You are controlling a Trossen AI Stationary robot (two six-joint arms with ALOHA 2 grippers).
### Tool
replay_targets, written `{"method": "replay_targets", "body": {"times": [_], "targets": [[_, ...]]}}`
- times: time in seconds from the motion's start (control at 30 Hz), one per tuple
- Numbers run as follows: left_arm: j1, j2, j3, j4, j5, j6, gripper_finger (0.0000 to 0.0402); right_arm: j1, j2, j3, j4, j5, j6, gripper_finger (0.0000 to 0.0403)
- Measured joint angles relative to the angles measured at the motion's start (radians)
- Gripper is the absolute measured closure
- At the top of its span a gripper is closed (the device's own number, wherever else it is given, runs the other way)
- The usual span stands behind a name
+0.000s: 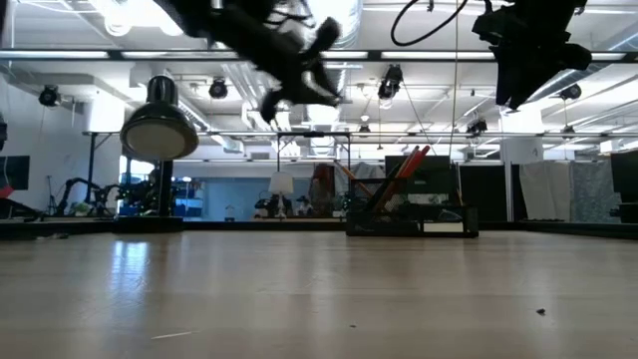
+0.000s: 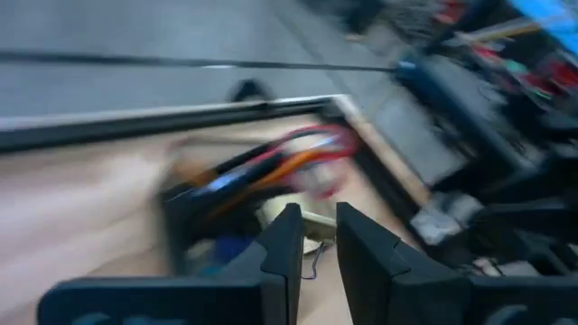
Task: Pick and place office supplies into organizer
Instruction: Put the yellow binder clip into the desk organizer
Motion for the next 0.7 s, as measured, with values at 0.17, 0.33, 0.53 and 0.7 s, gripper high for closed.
{"method": "replay_targets", "body": {"times": [0.17, 0.33, 0.53, 0.7], "targets": [[0.033, 0.219, 0.274, -0.053, 0.052, 0.188, 0.0359, 0.000, 0.000, 0.000, -0.053, -0.027, 0.006, 0.0280], [0.061, 0.414, 0.523, -0.242, 0.031, 0.340, 0.0359, 0.000, 0.000, 0.000, -0.115, -0.034, 0.039, 0.0280], [0.083, 0.531, 0.709, -0.575, -0.003, 0.304, 0.0359, 0.001, -0.002, 0.000, -0.120, -0.032, 0.041, 0.0280], [0.098, 0.547, 0.748, -0.613, -0.004, 0.212, 0.0359, 0.000, -0.002, 0.000, -0.118, -0.021, 0.023, 0.0280]]}}
